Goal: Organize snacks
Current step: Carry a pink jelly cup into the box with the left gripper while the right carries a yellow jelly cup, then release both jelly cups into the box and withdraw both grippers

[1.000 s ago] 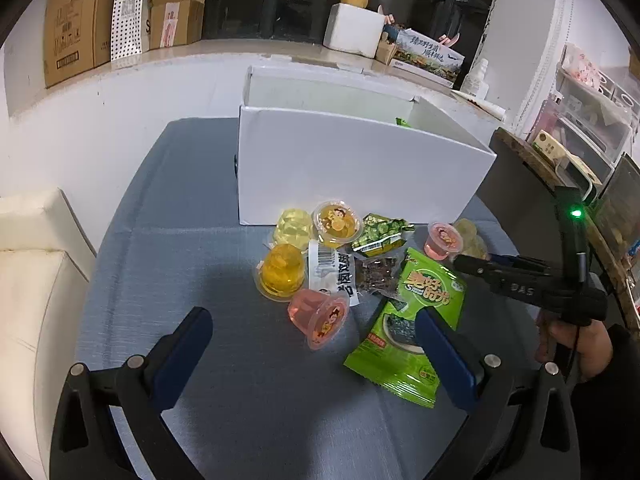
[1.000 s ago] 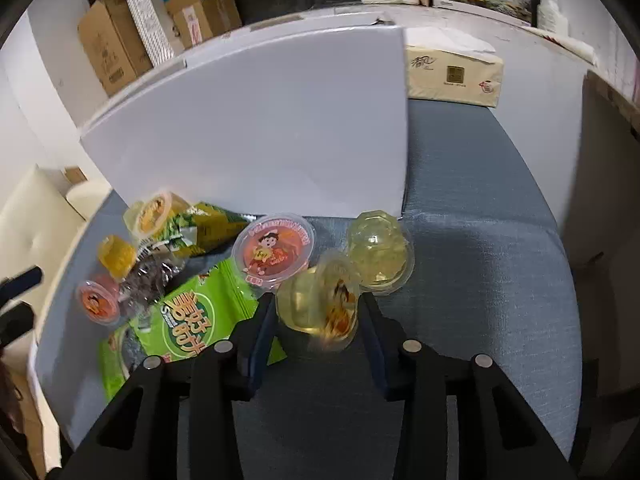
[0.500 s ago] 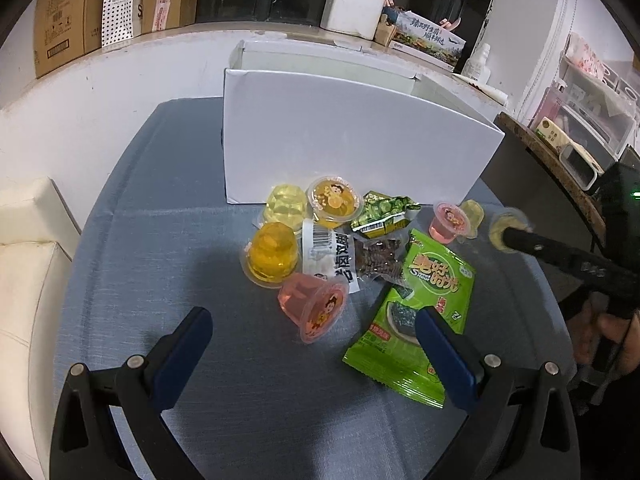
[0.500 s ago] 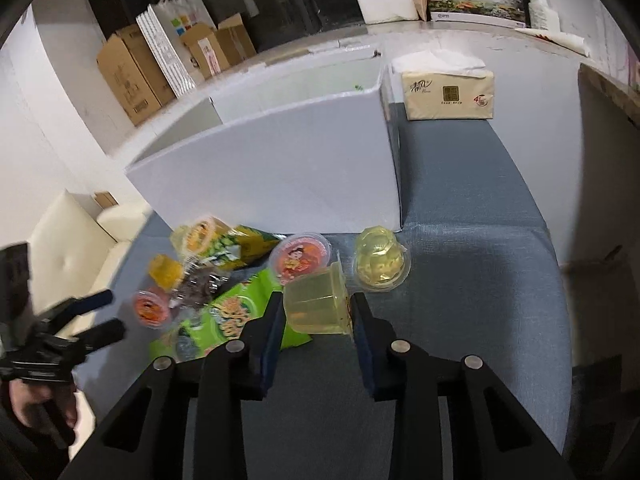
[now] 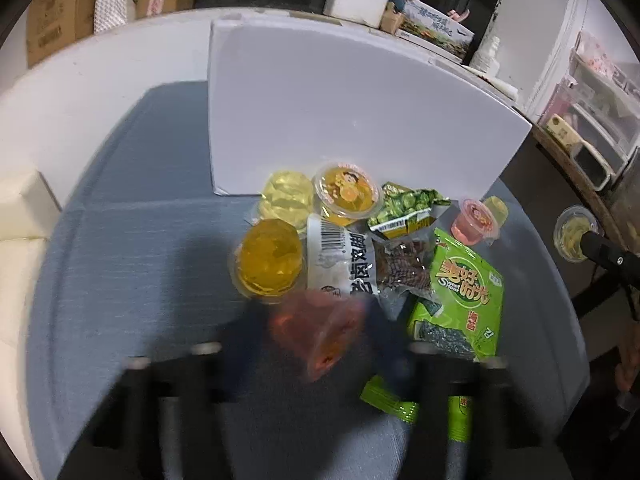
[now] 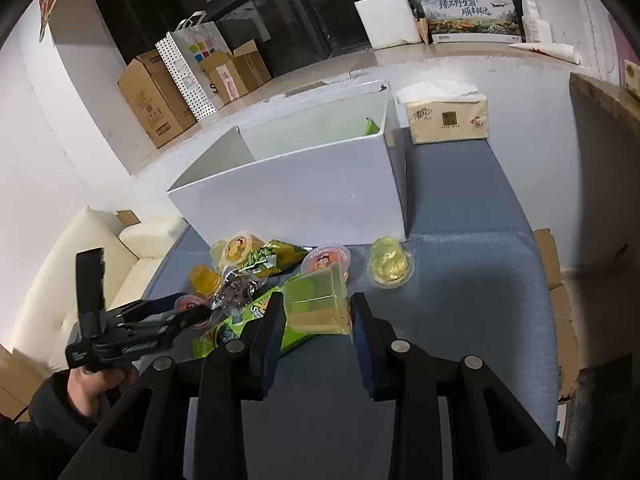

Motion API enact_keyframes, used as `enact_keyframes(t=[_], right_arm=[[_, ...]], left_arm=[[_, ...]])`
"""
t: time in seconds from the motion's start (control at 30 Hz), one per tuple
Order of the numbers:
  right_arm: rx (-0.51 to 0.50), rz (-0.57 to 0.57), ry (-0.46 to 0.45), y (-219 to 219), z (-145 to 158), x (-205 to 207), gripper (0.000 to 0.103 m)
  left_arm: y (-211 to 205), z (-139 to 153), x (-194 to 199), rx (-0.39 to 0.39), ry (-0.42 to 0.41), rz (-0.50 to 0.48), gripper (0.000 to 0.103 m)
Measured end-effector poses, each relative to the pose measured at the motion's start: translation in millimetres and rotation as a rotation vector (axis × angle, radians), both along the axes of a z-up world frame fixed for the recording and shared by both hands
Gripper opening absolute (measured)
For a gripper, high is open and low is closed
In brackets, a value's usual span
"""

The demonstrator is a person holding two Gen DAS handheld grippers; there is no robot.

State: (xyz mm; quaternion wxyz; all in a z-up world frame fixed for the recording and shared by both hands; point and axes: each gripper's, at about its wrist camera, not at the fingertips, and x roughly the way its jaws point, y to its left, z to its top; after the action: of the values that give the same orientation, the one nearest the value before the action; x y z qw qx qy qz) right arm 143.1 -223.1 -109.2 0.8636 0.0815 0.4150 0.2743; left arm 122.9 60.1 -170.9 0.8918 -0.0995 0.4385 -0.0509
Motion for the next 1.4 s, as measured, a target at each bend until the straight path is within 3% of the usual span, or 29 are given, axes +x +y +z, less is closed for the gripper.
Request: enact_keyframes(t=[0.17, 0.33, 0.5, 0.6, 0.77, 1.0, 1.23, 1.27, 1.3, 1.33, 1.37, 1.4], right_arm=[[0.005, 0.01, 0.002, 2, -1, -2, 0.035], [0.013, 0.019, -0.01, 5, 4, -3, 0.035], [0.024, 0.027, -0.05, 9, 21, -2, 0.035], [0.034, 0.034, -0.104, 14, 42, 4, 0.035], [0.033, 0.055, -0.196, 29, 80, 31, 0.035], [0.019, 0.059, -0.201, 59, 103, 107, 0.035], [-0.038, 0.053, -0.131, 81, 76, 165, 0.037], [-0.054, 0.041, -0.123, 83, 71, 168, 0.049], [-0.063, 0.027, -0.121, 83, 67, 169, 0.068], [-0.06, 0.023, -0.122, 83, 66, 170, 0.094], [-0.046, 0.019, -0.125, 81, 64, 170, 0.103], [-0.043, 0.012, -0.128, 79, 62, 169, 0.103]], left_arm=[[0, 7, -9, -0.001, -0.049, -0.019, 0.048], [-3, 34, -21, 0.009, -0.125, -0.033, 0.048], [-6, 88, -27, 0.031, -0.268, -0.05, 0.048], [-12, 126, -23, 0.096, -0.378, -0.074, 0.048], [-11, 163, 12, 0.109, -0.458, -0.089, 0.048], [-1, 173, 100, 0.081, -0.402, -0.084, 0.048], [1, 141, 149, 0.084, -0.287, -0.051, 0.049], [3, 136, 153, 0.082, -0.263, -0.049, 0.052], [4, 132, 154, 0.093, -0.25, -0.037, 0.07], [6, 128, 154, 0.113, -0.242, -0.015, 0.095], [9, 127, 153, 0.116, -0.254, -0.004, 0.103], [11, 127, 150, 0.114, -0.268, 0.001, 0.103]])
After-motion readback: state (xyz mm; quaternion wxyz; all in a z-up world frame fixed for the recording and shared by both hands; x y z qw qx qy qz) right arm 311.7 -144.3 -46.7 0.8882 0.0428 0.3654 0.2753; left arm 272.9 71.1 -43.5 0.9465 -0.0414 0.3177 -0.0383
